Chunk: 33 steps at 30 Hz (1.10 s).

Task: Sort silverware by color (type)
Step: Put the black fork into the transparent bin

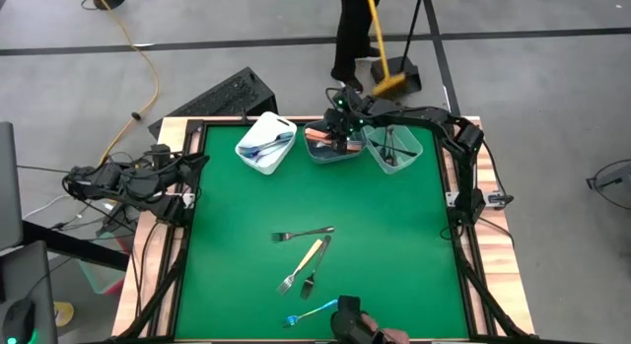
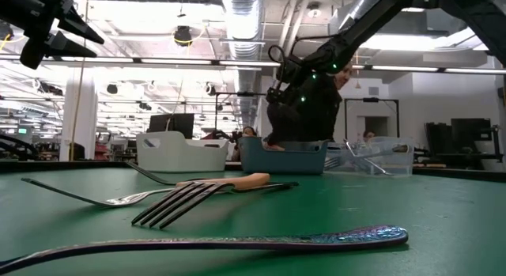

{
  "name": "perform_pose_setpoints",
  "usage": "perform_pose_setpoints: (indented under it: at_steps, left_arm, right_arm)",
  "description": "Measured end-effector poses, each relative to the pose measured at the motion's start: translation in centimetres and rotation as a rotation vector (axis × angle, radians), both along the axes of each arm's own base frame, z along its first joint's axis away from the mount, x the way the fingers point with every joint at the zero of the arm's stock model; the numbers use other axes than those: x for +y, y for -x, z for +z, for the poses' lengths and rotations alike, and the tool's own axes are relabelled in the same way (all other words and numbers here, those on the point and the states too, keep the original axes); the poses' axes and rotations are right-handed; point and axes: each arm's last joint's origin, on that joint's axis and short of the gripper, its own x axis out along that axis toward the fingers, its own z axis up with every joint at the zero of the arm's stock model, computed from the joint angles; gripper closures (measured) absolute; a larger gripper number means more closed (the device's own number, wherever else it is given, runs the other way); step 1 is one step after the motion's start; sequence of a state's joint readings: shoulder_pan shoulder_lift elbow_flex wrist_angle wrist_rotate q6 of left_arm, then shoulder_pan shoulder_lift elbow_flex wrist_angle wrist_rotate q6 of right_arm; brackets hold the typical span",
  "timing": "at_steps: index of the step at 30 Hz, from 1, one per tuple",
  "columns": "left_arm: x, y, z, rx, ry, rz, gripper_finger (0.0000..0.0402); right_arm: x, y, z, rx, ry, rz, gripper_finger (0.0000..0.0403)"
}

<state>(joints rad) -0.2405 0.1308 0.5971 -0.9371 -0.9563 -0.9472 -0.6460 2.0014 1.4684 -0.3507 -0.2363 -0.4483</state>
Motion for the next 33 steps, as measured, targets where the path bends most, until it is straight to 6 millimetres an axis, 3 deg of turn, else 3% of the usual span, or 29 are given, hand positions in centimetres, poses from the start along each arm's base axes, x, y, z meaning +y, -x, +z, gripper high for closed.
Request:
perform_pose_setpoints:
  at_steps: [5, 8, 14, 21, 25, 33]
  left_arm:
    - [0.0, 0.0, 0.0, 0.001, 0.002, -0.005, 0.0237]
    - [0.0, 0.0, 0.0, 0.001, 0.002, -0.005, 0.0237]
    - [0.0, 0.0, 0.0, -0.006, 0.006, -0.003, 0.0237]
    - [0.0, 0.0, 0.0, -0.002, 0.006, -0.008, 0.0237]
    - [-0.1, 0.0, 0.0, 0.003, 0.011, -0.023, 0.0237]
    - [-0.1, -0.1, -0.1, 0.006, 0.025, -0.051, 0.0237]
  right_arm:
    - [-0.2, -0.2, 1.8, 0.028, 0.013, 0.017, 0.0201]
    - [-0.3, -0.6, 4.0, 0.034, 0.009, 0.02, 0.0193]
    - [1.1, -1.0, 11.8, 0.062, 0.018, 0.09, 0.0198]
    - [6.3, -1.3, 19.4, 0.03, 0.036, 0.196, 0.0199]
    - [10.5, -1.9, 20.7, 0.05, -0.005, 0.264, 0.02]
    - [19.2, -5.1, 19.2, 0.093, -0.005, 0.377, 0.02]
